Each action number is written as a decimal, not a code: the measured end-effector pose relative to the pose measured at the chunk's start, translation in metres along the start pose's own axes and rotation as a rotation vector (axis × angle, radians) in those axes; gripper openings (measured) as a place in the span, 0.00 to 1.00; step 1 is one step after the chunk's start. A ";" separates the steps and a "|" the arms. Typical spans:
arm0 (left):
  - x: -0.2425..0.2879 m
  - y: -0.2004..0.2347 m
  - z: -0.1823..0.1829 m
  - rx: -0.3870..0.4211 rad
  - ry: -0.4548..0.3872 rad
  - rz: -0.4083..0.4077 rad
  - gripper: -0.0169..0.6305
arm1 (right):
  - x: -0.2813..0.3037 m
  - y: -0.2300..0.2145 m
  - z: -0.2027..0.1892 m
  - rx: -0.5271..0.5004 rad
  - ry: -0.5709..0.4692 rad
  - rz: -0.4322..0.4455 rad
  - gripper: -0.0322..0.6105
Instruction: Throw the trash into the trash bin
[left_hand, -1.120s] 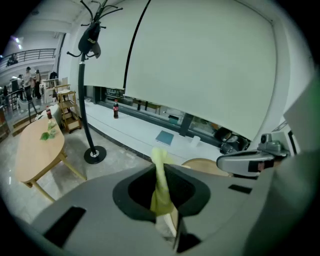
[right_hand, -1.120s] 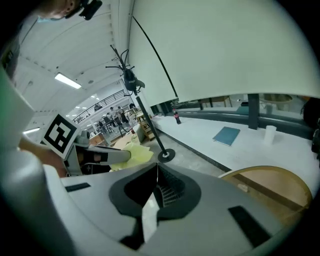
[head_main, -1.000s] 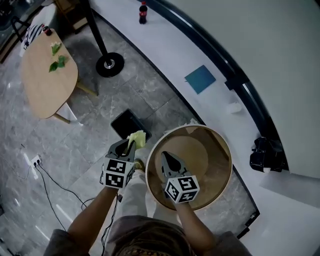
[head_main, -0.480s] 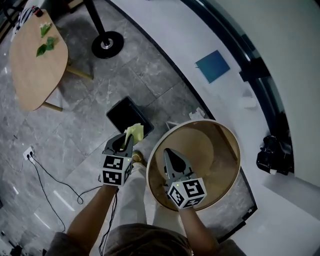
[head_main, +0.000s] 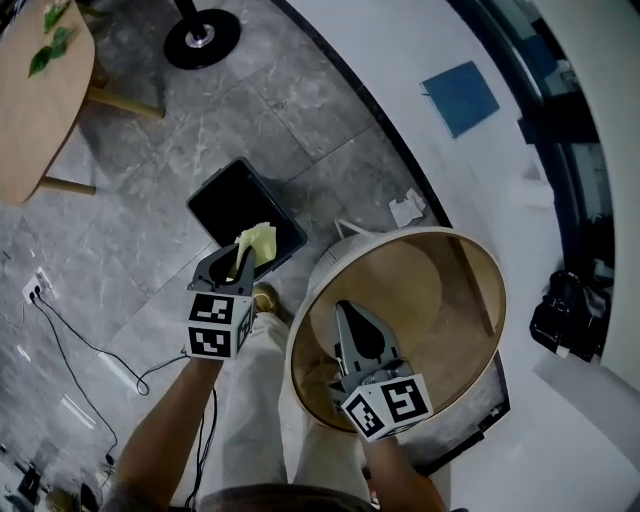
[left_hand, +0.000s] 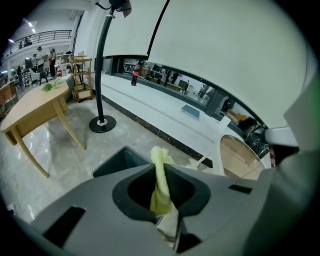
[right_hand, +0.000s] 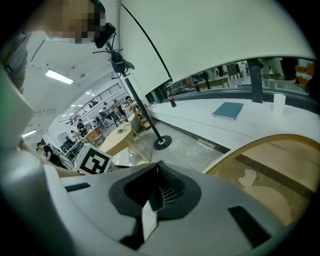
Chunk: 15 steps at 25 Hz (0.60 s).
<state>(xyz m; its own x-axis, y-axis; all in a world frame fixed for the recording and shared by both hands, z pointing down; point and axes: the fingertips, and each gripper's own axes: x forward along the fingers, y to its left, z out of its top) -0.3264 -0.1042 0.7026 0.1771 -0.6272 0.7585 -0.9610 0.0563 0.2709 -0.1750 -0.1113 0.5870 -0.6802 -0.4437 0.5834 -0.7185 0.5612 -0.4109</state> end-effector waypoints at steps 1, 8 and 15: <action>0.006 0.003 -0.002 -0.001 0.002 0.004 0.11 | 0.002 -0.002 -0.003 0.001 0.005 -0.002 0.08; 0.024 0.015 -0.024 -0.025 0.038 0.035 0.14 | 0.007 -0.002 -0.016 -0.007 0.054 0.006 0.08; 0.028 0.020 -0.032 -0.035 0.072 0.030 0.35 | 0.014 -0.001 -0.025 0.006 0.063 0.000 0.08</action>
<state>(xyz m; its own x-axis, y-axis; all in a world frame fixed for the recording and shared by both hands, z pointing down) -0.3336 -0.0957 0.7482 0.1645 -0.5676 0.8067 -0.9583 0.1019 0.2670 -0.1801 -0.1005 0.6124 -0.6699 -0.3989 0.6262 -0.7195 0.5569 -0.4150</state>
